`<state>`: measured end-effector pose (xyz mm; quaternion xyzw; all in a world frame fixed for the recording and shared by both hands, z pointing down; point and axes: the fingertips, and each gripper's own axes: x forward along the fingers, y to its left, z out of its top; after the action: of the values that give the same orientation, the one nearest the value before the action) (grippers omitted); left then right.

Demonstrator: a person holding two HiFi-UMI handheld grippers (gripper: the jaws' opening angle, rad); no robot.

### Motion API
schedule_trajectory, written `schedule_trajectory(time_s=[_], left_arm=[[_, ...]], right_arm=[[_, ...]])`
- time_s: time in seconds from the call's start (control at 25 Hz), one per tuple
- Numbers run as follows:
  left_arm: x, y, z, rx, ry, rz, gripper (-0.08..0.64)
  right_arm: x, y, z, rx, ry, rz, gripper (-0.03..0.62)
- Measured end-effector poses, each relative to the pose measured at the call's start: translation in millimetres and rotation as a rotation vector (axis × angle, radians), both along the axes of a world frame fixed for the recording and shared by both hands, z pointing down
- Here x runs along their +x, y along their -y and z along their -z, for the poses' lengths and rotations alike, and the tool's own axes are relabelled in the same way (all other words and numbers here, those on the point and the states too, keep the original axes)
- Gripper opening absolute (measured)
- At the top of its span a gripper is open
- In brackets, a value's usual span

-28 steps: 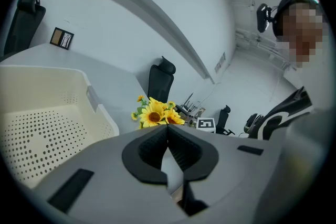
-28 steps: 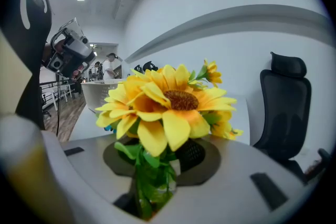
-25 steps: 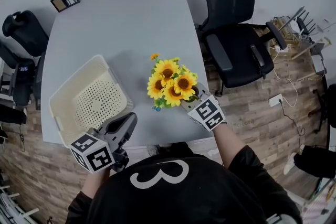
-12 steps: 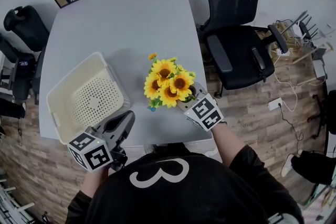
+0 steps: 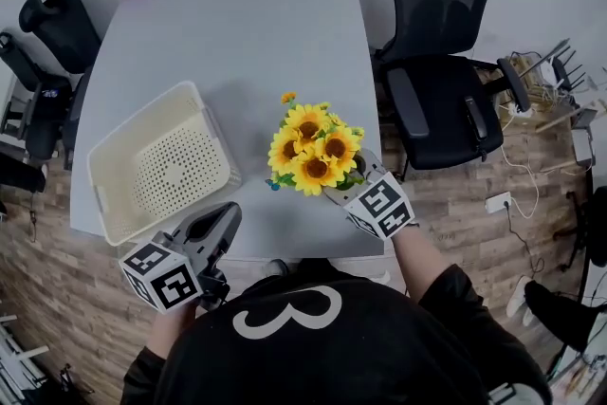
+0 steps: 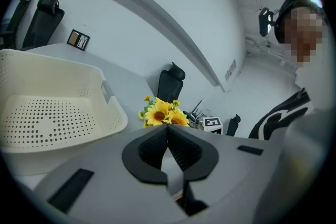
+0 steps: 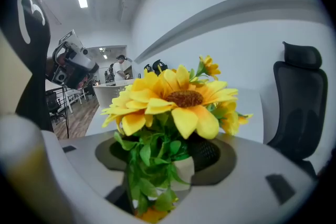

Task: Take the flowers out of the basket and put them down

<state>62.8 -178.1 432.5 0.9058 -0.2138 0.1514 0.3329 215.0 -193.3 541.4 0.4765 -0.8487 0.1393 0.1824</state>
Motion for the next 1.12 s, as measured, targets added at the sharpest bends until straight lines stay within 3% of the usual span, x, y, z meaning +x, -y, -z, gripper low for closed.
schedule_trajectory(time_s=[0.36,0.56,0.8,1.04,1.12], left_arm=[[-8,-3,-9,-0.015,-0.009,0.007,0.013],[-18,-10,-14,-0.024,-0.023,0.003,0.012],[-41,-28,-3,0.001,-0.058,-0.005,0.012],[-74,-61,8,0.015,-0.071,0.004,0.012],[-81,-71,16,0.030,-0.078,-0.003,0.012]], right_arm=[[5,-13,22,0.016,0.091,-0.017,0.368],[14,-26,28,0.033,0.009,-0.046,0.377],[37,-46,69,0.147,-0.029,-0.213,0.377],[-2,-83,134,0.261,0.084,-0.197,0.374],[-23,-94,153,0.286,0.125,-0.188,0.332]])
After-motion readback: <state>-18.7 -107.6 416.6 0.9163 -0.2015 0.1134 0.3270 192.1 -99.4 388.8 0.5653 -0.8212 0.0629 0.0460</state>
